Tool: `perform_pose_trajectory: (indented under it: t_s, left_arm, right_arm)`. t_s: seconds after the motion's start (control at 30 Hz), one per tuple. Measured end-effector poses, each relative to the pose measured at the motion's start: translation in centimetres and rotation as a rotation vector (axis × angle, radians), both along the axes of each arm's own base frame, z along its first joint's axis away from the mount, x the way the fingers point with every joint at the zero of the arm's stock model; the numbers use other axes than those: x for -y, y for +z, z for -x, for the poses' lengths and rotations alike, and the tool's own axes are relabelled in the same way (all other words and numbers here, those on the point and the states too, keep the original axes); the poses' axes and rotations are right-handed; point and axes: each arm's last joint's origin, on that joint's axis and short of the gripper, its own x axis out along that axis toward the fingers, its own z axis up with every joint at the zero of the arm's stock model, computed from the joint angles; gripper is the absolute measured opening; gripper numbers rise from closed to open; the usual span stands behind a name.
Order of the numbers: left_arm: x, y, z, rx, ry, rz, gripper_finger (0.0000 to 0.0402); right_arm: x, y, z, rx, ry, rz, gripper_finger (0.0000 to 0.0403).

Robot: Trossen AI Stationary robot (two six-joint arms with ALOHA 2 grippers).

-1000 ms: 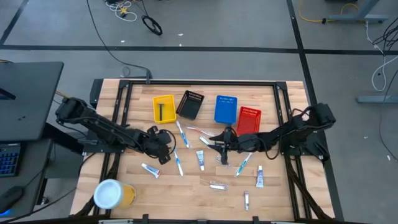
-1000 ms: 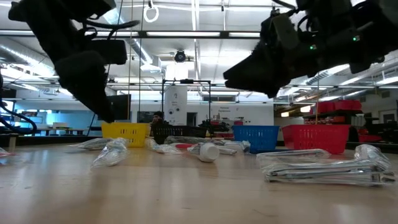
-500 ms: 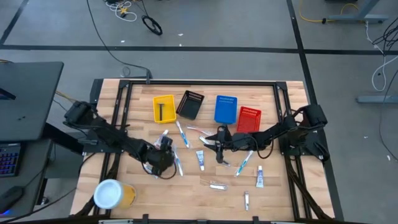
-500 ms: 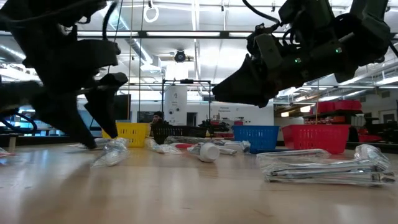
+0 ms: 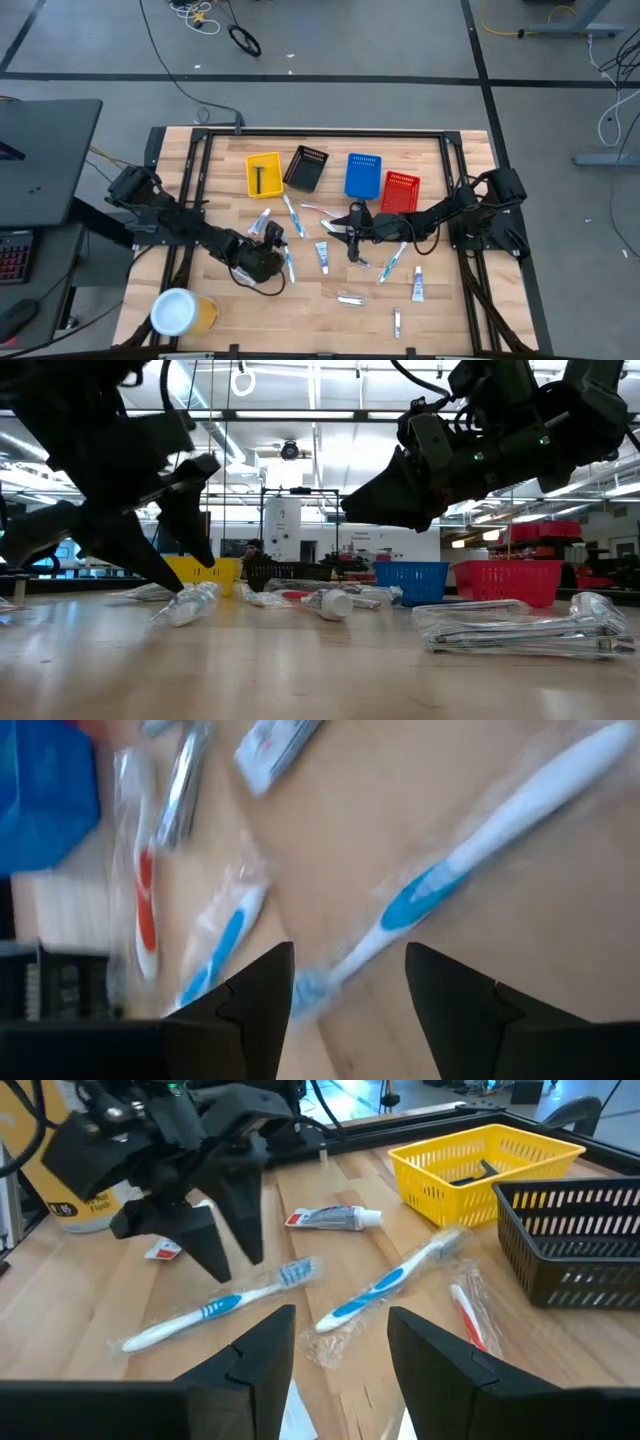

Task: Pick & Place Travel size toiletries
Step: Put the blue toothbrush into the black bin

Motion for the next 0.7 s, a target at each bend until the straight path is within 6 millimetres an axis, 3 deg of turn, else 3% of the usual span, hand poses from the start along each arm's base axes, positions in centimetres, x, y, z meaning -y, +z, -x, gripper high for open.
perform_pose_trajectory:
  t_s: [0.27, 0.4, 0.53, 0.7]
  left_arm:
    - [0.4, -0.4, -0.2, -0.101, -0.257, -0.099, 0.0203]
    - [0.4, -0.4, -1.0, -0.068, -0.318, -0.138, 0.0203]
    - [-0.2, -0.5, -1.3, -0.096, -0.367, -0.063, 0.0203]
    - [-1.8, -0.7, -1.7, -0.137, -0.31, 0.079, 0.0179]
  right_arm:
    - [0.0, 0.0, 0.0, -0.002, 0.0, 0.001, 0.0172]
    - [0.0, 0.0, 0.0, 0.0, 0.0, 0.0, 0.0172]
    - [0.0, 0.0, 0.0, 0.001, 0.0, 0.0, 0.0172]
    - [0.0, 0.0, 0.0, -0.002, -0.001, 0.001, 0.0172]
